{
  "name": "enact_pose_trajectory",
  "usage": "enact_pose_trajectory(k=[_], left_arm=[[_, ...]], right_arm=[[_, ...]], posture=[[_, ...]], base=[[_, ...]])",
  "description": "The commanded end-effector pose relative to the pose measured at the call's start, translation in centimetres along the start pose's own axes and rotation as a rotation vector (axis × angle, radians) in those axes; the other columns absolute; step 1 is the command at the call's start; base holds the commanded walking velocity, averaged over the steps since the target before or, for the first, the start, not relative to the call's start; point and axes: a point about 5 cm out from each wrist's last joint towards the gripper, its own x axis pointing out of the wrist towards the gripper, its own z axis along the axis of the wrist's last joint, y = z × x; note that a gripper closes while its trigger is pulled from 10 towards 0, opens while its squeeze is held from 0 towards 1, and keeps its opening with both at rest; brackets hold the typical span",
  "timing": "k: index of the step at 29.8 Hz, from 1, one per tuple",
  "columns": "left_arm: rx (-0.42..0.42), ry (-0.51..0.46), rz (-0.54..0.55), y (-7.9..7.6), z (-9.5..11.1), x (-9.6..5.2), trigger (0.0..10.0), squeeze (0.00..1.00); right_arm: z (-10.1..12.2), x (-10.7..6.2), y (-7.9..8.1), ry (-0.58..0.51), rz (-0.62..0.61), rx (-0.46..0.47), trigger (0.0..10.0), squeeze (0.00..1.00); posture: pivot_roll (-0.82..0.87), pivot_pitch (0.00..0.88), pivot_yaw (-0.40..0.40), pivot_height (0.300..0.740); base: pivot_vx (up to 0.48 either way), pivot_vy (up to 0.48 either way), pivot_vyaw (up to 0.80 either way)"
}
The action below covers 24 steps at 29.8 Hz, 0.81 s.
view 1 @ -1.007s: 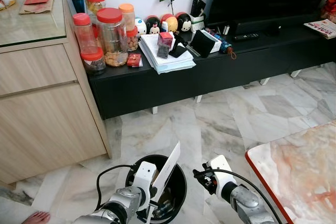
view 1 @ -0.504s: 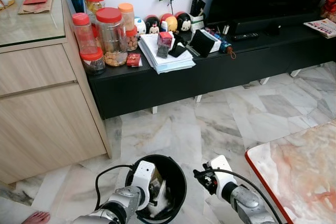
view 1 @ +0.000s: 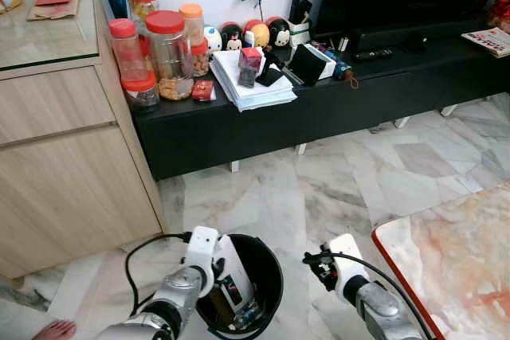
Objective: Picking trash to rubbish bin
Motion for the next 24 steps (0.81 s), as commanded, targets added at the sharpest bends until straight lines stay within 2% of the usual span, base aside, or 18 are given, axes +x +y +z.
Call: enact_pose_trajectory(k=[1, 4, 8, 14, 24], left_arm=[[-0.005, -0.004, 0.033, 0.3, -0.7, -0.2, 10.0, 0.0], [0.012, -0.033, 0.088, 1.2, -1.1, -0.5, 10.0, 0.0], [0.083, -0.128, 0.173, 2.0, -1.2, -1.1, 10.0, 0.0], [0.087, -0.159, 0.219, 2.8, -1.4, -1.4, 10.0, 0.0], [0.12, -0.206, 0.242, 2.7, -1.1, -1.6, 10.0, 0.0]], right_arm=[[-0.4, -0.3, -0.4, 0.006, -0.034, 0.024, 10.0, 0.0], [-0.8, -0.4, -0.5, 0.007, -0.056, 0.055, 10.0, 0.0], [-0.7, -0.4, -0.4, -0.014, -0.061, 0.07, 10.0, 0.0], [-0.2, 0.0, 0.7, -0.038, -0.002, 0.065, 10.0, 0.0], [0.1, 0.2, 1.0, -0.064, 0.012, 0.071, 10.0, 0.0]], posture=[[0.04, 0.081, -0.098, 0.74], [0.04, 0.076, -0.093, 0.74], [0.05, 0.07, -0.085, 0.74], [0.05, 0.06, -0.079, 0.74], [0.05, 0.046, -0.074, 0.74]], base=[[0.0, 0.0, 0.0], [0.0, 0.0, 0.0], [0.0, 0.0, 0.0], [0.0, 0.0, 0.0], [0.0, 0.0, 0.0]])
